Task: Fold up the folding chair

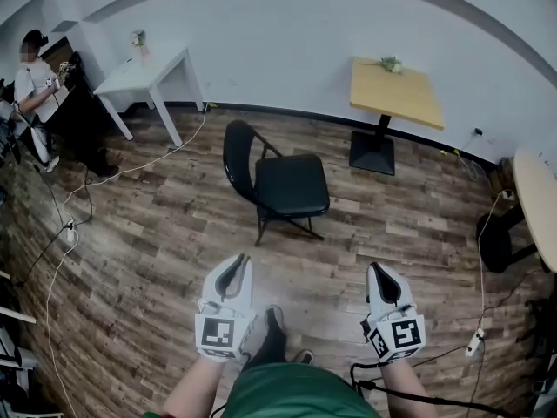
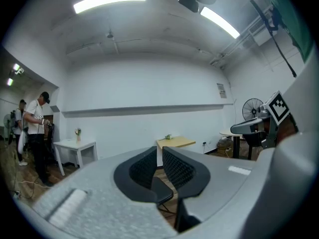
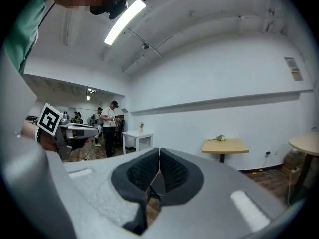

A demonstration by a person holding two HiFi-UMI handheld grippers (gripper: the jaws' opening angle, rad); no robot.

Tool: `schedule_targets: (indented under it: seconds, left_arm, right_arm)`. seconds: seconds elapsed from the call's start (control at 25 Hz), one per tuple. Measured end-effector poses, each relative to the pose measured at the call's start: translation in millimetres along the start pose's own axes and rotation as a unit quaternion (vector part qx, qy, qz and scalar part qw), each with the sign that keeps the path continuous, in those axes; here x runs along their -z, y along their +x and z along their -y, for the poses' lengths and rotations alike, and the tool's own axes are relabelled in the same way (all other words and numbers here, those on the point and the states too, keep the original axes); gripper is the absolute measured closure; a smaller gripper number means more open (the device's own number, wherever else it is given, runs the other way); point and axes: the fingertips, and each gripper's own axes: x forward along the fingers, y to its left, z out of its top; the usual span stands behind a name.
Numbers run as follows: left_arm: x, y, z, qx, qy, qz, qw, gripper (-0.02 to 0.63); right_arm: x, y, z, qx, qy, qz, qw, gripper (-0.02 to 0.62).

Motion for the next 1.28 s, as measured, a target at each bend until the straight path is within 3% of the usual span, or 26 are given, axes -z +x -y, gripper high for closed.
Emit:
schedule_targets:
  seconds: [0.36,0.64,1.28]
  left_arm:
    - [7.9,93.7,-75.9,0.019,-0.032,0.011,0.9992,0.563]
    - [28.4,145.3,-118.8,0.042,-0.03,-0.005,0.9986,0.563]
    - [37.9,225.3,-160.2,0.044,-0.014,-0.015,0.9988,0.562]
  right_arm:
    - [-4.9,92.8,8.8,0.019,-0.017,-0.041,0.999,0.588]
    - [-7.1,146.2,13.3,0.051,-0.014,-0.06,0.997,0.588]
    - [13.4,244.3,41.1,0.044,0.019,-0.085,0.995,0.588]
